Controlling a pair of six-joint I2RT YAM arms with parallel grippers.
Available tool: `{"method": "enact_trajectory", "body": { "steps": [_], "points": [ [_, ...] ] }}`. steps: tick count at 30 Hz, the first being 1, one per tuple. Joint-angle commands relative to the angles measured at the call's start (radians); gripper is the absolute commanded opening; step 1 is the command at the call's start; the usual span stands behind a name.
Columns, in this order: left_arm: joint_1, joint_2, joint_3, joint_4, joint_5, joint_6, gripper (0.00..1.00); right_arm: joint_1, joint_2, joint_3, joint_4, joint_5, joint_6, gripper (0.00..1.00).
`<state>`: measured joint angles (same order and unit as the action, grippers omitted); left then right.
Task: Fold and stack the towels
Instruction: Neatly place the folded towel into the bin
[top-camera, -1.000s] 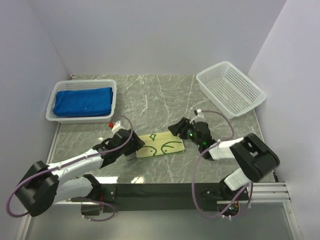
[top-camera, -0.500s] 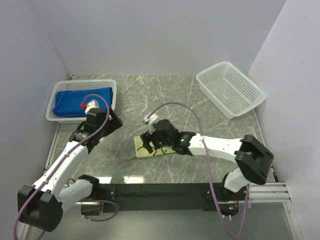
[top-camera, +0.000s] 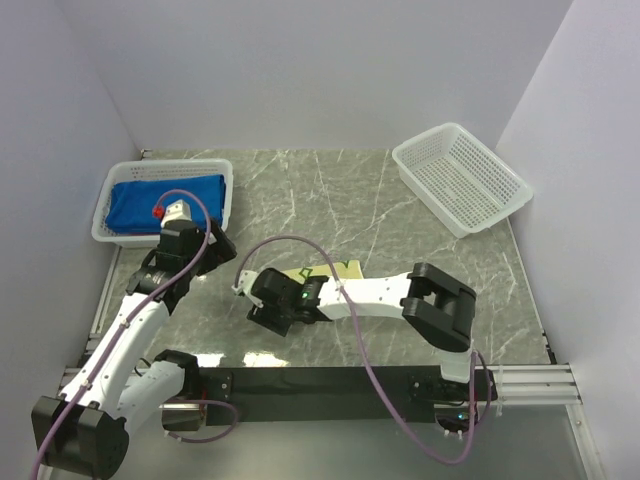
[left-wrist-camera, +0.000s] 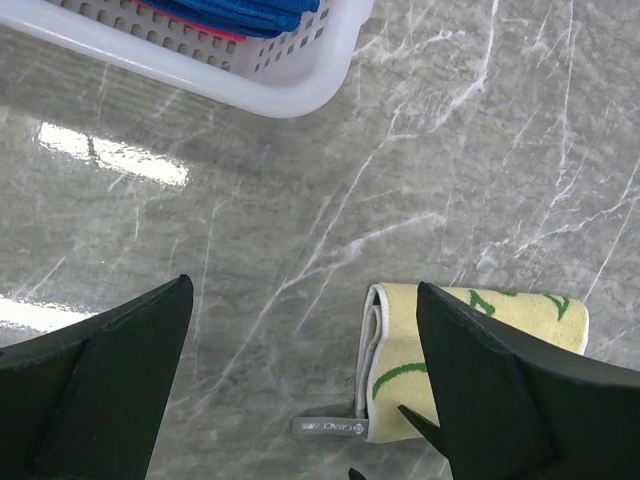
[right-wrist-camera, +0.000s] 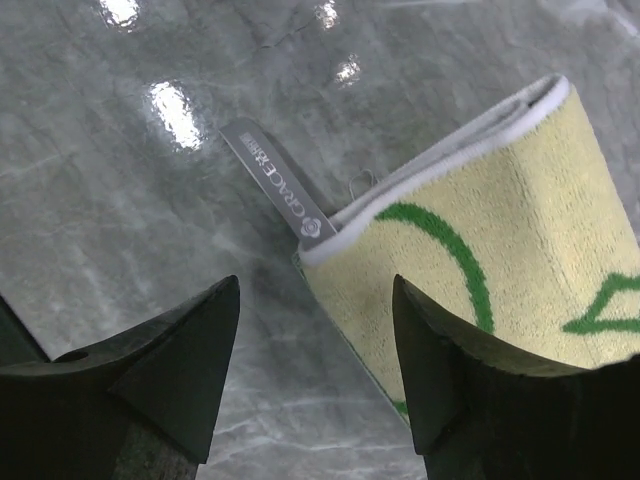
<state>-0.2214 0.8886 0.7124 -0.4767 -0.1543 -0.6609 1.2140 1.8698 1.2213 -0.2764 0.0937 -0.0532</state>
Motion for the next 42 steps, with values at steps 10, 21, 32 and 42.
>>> {"method": "enact_trajectory", "body": {
  "steps": [10, 21, 32, 42],
  "points": [
    [0.027, -0.036, -0.008, 0.023, 0.024, 0.035, 0.99, 0.047, 0.138, 0.095, -0.058, 0.086, -0.073, 0.58],
    [0.044, 0.006, -0.010, 0.043, 0.108, 0.001, 0.99, 0.010, 0.085, -0.011, 0.054, 0.140, -0.019, 0.00],
    [0.042, 0.087, -0.139, 0.220, 0.415, -0.224, 0.99, -0.068, -0.185, -0.255, 0.442, -0.037, 0.084, 0.00],
    [-0.078, 0.180, -0.278, 0.469, 0.455, -0.449, 0.99, -0.114, -0.205, -0.319, 0.565, -0.083, 0.150, 0.00]
  ]
}}
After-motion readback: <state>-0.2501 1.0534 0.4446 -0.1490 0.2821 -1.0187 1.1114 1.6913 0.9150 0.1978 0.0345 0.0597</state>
